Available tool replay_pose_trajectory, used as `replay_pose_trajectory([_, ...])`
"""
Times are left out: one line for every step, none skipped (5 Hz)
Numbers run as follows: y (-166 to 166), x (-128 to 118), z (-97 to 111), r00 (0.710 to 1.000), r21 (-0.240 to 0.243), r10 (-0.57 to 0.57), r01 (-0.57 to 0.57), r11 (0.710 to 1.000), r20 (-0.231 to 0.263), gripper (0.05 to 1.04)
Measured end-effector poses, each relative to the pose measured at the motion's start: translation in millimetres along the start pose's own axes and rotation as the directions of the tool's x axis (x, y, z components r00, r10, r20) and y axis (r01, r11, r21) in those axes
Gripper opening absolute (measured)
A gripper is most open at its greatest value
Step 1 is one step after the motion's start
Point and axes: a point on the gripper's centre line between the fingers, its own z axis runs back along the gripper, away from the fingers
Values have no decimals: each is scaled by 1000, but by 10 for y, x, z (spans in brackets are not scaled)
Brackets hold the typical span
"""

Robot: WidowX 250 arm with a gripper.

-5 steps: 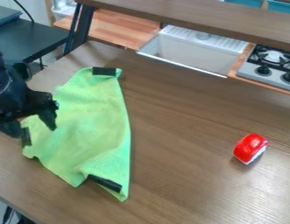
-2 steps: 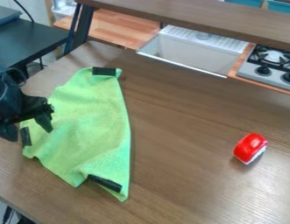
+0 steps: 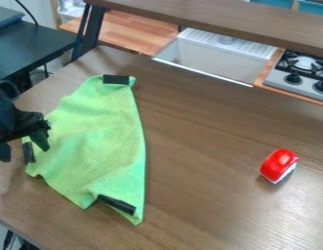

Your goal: Unfold the cloth from the left

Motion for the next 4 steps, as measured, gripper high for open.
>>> replay_pose_trajectory([14, -9, -25, 1000, 1, -11, 11, 1000, -4, 999])
replay_pose_trajectory([45, 4, -72, 1000, 16, -13, 13, 1000, -9, 998])
replay_pose_trajectory([74, 26, -104, 1000, 34, -7, 7, 999, -3, 989])
replay_pose_trajectory([112, 5, -152, 1000, 52, -3, 3, 999, -11, 940])
